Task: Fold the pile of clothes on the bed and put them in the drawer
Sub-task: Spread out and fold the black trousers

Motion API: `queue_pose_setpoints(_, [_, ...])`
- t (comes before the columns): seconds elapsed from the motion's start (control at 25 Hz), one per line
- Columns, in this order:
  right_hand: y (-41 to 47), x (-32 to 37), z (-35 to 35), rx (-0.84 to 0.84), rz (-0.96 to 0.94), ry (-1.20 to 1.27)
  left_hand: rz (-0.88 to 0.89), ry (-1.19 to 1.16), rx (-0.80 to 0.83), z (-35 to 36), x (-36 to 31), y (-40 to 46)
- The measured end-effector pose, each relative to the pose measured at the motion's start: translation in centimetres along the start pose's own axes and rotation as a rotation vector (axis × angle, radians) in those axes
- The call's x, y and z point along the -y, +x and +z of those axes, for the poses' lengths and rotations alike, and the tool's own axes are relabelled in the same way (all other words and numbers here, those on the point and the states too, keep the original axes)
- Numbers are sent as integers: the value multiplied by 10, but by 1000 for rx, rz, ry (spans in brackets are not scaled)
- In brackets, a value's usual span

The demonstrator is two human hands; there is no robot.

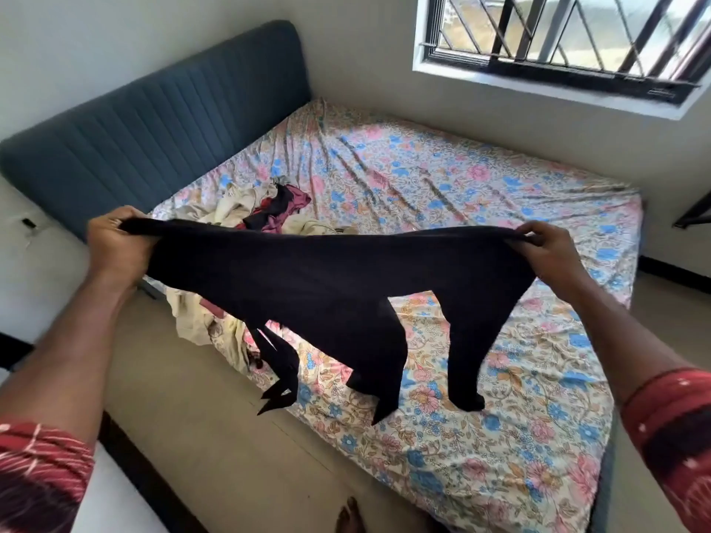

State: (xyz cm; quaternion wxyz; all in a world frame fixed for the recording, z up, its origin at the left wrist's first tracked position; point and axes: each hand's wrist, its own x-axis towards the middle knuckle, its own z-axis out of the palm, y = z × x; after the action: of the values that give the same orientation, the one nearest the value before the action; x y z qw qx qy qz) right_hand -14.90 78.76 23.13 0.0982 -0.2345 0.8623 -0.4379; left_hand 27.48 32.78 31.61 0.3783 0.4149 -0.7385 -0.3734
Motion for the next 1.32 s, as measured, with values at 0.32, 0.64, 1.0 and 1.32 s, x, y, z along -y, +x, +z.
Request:
queue_pose_setpoints(0.32, [48, -42, -25, 197, -68, -234, -97, 410, 335, 50, -9, -16])
queue_pose_setpoints(0.64, [25, 6, 20, 578, -148, -233, 0, -150, 354, 127, -87, -48])
queue_pose_setpoints(1.0, [-12, 147, 88, 413, -274, 601, -118, -522, 756, 218, -117, -113])
queue_pose_setpoints(1.32, [15, 186, 14, 234, -161, 1054, -156, -33, 932, 243, -40, -180])
